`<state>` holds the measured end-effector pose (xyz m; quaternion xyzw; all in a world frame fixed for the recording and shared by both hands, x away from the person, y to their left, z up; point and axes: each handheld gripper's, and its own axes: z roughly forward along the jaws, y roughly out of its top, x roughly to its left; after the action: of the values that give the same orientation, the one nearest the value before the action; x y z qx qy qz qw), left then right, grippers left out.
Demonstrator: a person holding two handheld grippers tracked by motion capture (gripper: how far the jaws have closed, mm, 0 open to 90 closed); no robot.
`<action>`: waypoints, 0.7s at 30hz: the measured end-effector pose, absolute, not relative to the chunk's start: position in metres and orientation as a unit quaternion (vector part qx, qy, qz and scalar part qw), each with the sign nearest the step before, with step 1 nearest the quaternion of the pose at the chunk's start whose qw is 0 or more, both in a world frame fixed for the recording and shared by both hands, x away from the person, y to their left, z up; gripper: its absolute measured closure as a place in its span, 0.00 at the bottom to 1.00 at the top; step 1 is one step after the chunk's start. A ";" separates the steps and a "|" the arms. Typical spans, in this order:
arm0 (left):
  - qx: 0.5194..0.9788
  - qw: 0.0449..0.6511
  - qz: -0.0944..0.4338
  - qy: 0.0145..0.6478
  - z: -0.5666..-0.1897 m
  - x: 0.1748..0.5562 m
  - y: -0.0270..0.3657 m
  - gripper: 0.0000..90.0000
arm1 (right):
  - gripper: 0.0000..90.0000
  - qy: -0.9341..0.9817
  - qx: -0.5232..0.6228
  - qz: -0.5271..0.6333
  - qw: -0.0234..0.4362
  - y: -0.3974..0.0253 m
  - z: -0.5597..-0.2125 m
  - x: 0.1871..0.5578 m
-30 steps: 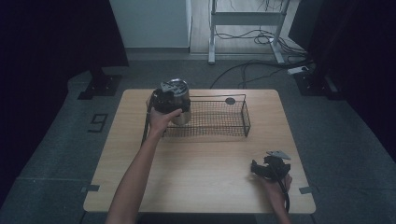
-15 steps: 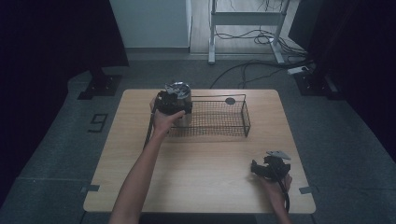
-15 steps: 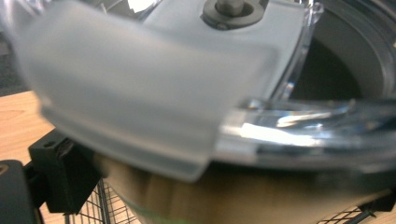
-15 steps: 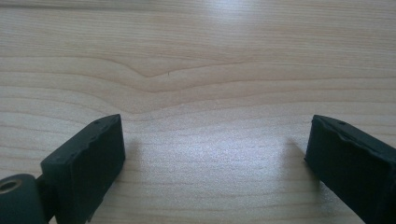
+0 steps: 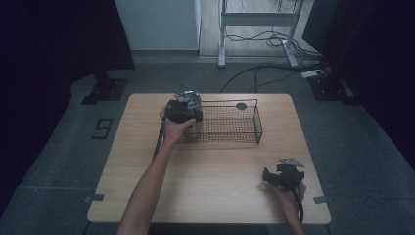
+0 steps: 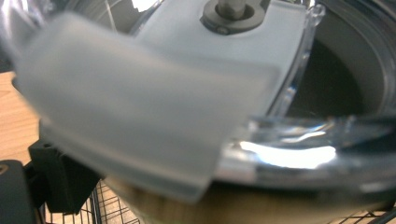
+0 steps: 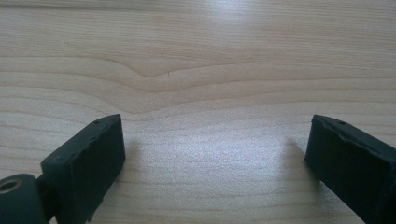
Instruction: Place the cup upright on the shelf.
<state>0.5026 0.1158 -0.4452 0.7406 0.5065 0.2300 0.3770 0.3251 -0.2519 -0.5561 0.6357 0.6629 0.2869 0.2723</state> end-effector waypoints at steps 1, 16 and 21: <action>0.741 0.377 0.230 0.507 -0.447 0.503 0.116 0.04 | 0.05 0.663 0.636 0.287 0.272 -0.252 -0.556 0.325; 0.740 0.371 0.229 0.513 -0.462 0.501 0.115 0.04 | 0.05 0.663 0.636 0.287 0.272 -0.252 -0.556 0.325; 0.741 0.368 0.233 0.512 -0.469 0.498 0.113 0.04 | 0.05 0.663 0.635 0.287 0.272 -0.252 -0.556 0.325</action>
<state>0.4982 0.1133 -0.4687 0.7406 0.5117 0.2334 0.3678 0.3250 -0.2518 -0.5560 0.6354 0.6630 0.2872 0.2723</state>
